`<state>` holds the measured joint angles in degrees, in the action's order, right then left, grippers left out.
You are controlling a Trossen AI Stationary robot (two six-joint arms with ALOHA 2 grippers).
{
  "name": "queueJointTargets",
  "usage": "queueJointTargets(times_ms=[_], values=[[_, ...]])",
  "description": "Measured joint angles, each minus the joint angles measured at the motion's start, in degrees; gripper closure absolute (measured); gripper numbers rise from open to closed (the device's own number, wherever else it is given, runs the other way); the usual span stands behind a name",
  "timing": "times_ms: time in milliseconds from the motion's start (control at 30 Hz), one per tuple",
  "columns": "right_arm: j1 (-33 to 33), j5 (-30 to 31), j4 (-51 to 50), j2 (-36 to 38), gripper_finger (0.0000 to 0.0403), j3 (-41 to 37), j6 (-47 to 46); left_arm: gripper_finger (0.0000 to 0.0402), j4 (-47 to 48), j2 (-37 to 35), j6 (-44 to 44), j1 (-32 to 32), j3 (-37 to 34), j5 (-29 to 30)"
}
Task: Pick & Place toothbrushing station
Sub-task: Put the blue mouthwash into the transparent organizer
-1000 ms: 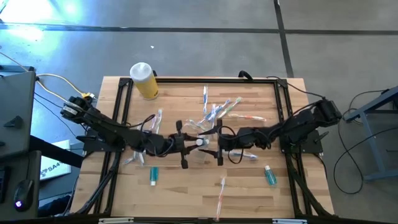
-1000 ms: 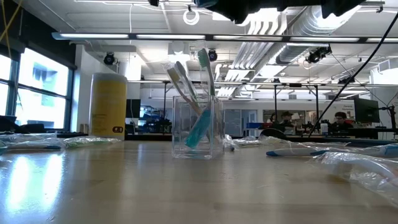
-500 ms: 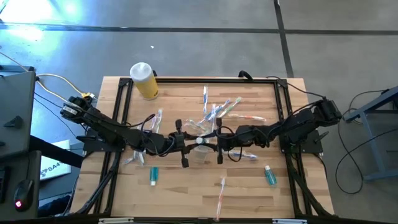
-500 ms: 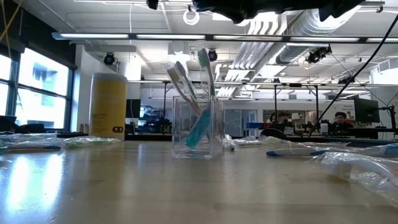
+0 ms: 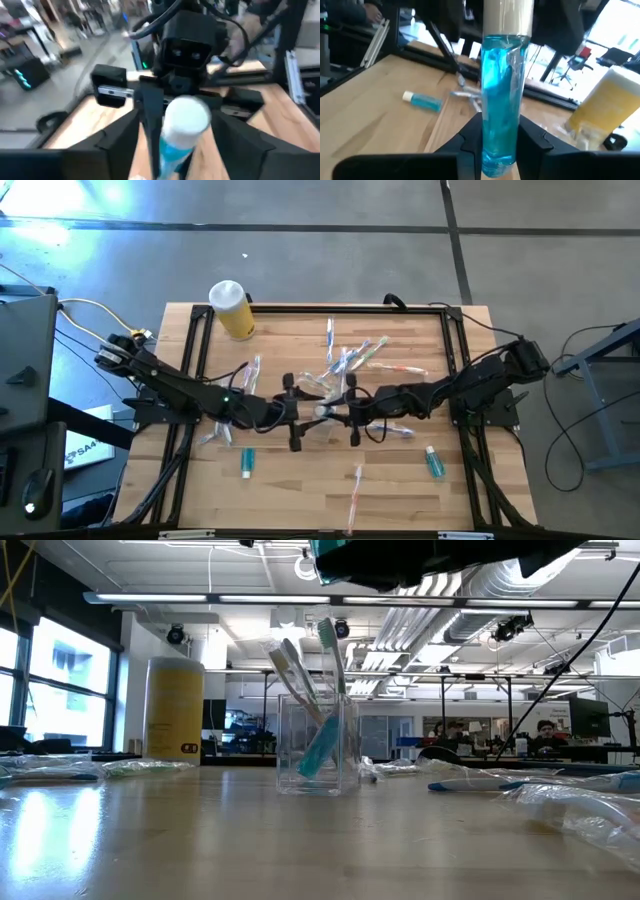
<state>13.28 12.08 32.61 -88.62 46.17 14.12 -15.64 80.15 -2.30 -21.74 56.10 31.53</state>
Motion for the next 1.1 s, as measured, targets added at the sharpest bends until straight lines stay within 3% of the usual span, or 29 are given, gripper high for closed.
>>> queueJointTargets(times_ms=[200, 833, 1100], values=[[0.0, 0.0, -2.9, 0.0, 0.0334, 0.0, -1.3, 0.0152, 12.0, -0.1, 2.6, 0.0, 5.2, 0.8], [-0.1, 0.2, -3.3, 0.0, 0.0334, 0.0, -2.1, 0.0317, 14.6, 0.0, 2.4, 0.0, 5.2, 2.2], [-0.1, 0.2, -3.6, 0.0, 0.0334, 0.0, -2.1, 0.0321, 14.6, 0.0, 1.7, 0.0, 5.2, 2.3]])
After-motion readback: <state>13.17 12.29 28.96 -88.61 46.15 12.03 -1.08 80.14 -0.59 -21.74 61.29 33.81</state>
